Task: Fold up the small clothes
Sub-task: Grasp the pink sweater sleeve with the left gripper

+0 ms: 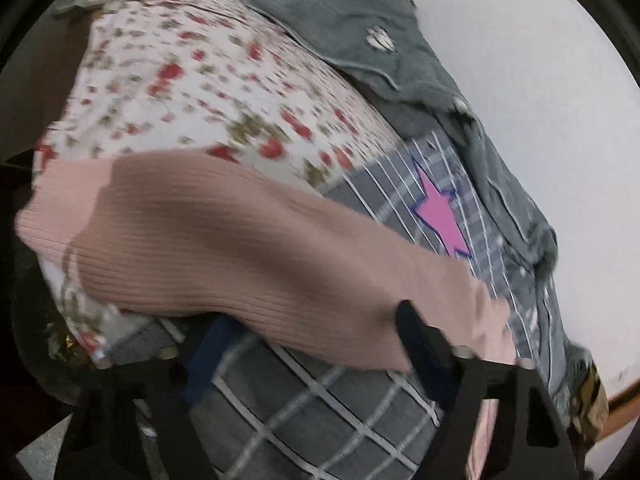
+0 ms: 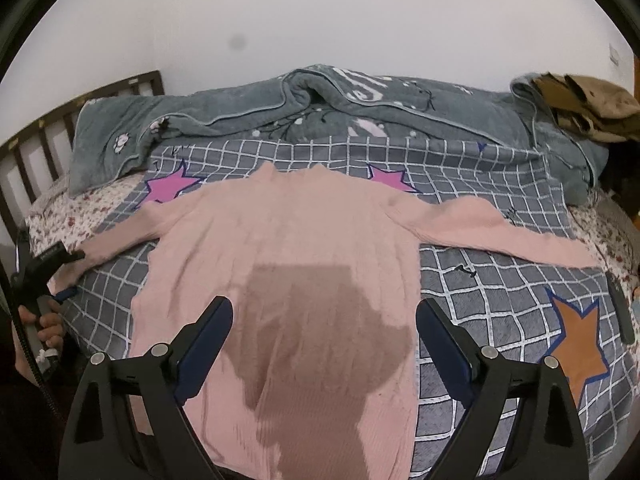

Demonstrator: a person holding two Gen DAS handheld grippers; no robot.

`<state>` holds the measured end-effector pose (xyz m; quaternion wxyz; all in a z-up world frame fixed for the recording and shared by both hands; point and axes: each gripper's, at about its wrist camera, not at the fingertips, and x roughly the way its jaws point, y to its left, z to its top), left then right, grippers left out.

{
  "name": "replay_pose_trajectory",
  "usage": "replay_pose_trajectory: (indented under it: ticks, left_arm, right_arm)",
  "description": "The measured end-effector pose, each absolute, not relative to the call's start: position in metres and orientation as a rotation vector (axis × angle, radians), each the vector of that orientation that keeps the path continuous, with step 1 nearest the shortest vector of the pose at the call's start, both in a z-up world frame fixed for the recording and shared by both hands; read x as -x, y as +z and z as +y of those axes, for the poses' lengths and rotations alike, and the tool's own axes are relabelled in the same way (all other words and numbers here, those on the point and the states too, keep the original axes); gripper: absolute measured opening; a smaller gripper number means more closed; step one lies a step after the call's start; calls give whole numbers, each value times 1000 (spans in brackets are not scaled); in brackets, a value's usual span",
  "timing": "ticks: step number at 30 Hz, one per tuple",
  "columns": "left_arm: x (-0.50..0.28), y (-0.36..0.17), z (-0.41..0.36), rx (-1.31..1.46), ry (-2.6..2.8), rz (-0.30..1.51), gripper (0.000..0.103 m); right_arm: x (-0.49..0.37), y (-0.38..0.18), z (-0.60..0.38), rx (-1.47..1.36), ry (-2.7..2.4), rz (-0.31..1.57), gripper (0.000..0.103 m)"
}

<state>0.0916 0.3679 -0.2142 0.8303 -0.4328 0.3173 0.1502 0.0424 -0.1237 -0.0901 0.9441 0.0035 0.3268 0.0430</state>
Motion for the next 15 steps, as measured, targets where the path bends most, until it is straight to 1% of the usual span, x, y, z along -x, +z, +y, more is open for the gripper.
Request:
replay_pose_trajectory:
  ticks: [1, 3, 5, 6, 8, 15]
  left_arm:
    - [-88, -214, 372, 934, 349, 664, 55]
    - [-82, -214, 378, 952, 414, 647, 32]
    - [-81, -211, 383, 947, 471, 661, 17]
    - [-84, -207, 384, 932, 480, 666, 14]
    - [-87, -198, 383, 884, 501, 670, 12]
    - [-112, -125, 341, 646, 465, 602, 11]
  right_arm:
    - [-43, -89, -126, -14, 87, 665, 92]
    - [-46, -86, -131, -24, 81, 657, 92]
    - [-50, -85, -137, -43, 82, 652, 92]
    - [-53, -85, -140, -55, 85, 652, 92]
    - [-59, -86, -146, -82, 96, 658, 92]
    - [-66, -96, -174, -107, 101, 660, 92]
